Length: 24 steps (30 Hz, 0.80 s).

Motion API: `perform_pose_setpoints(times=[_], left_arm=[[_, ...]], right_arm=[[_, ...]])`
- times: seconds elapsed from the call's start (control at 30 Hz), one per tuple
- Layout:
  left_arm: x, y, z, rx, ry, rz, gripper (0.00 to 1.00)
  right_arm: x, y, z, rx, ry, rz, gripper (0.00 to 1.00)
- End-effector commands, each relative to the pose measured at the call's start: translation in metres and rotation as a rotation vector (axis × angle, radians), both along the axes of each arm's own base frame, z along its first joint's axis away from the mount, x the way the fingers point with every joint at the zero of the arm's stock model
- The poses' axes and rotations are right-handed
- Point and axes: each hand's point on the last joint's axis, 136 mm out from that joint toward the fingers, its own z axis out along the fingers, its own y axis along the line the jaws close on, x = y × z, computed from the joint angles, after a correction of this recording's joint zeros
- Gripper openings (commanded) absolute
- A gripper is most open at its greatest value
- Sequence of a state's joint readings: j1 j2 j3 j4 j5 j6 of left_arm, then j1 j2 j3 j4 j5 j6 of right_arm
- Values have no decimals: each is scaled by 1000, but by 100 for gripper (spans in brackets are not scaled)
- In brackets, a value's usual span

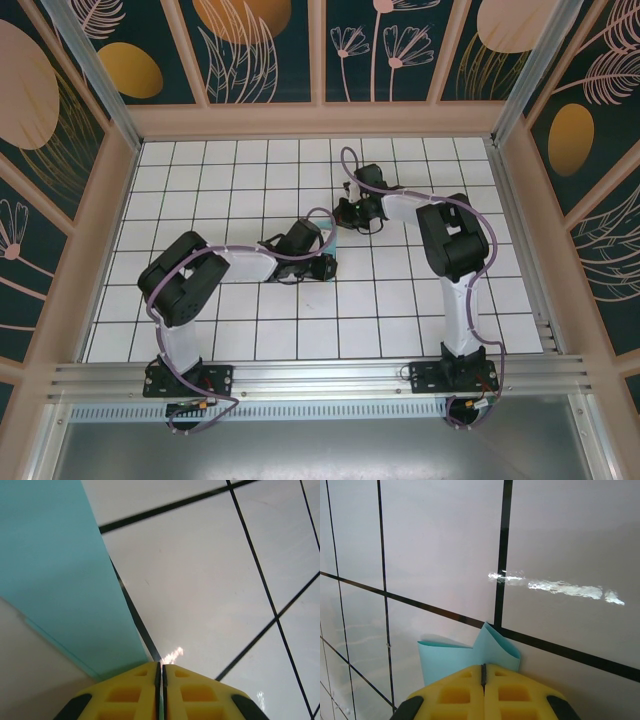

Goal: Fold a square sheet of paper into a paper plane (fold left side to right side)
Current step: Fold the wing for the fifth time at the center of the table.

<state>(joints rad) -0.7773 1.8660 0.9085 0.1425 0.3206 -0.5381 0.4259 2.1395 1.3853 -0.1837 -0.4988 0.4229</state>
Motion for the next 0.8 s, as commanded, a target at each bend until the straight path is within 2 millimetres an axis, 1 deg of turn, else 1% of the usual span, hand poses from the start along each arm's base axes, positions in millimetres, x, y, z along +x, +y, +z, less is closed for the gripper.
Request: perform_pose_setpoints(times=[0.0,0.2,0.3,0.47,0.57,0.67,0.77], left_arm=[[-83,29,-38,136,268,-117,13],[-99,35,-39,133,296,-134,13],[-105,33,-38,132,297,-154,13],[-105,30,-35,118,290,-158,13],[-106,29,-36,114,289,-159,13],[-103,28,-27,94,264,-156,13],[-96,23,-8,56,214,-153,14]], right_arm=[[32,-29,-21,-100,-77,-86,4],[33,-28,-21,-95,-75,-87,4],[32,-26,-22,-89,-72,-81,4],[32,-24,-19,-74,-76,-73,4],[32,-21,-14,-54,-78,-65,7],[32,-16,-6,-29,-87,-54,10],[32,-12,9,-2,-102,-41,16]])
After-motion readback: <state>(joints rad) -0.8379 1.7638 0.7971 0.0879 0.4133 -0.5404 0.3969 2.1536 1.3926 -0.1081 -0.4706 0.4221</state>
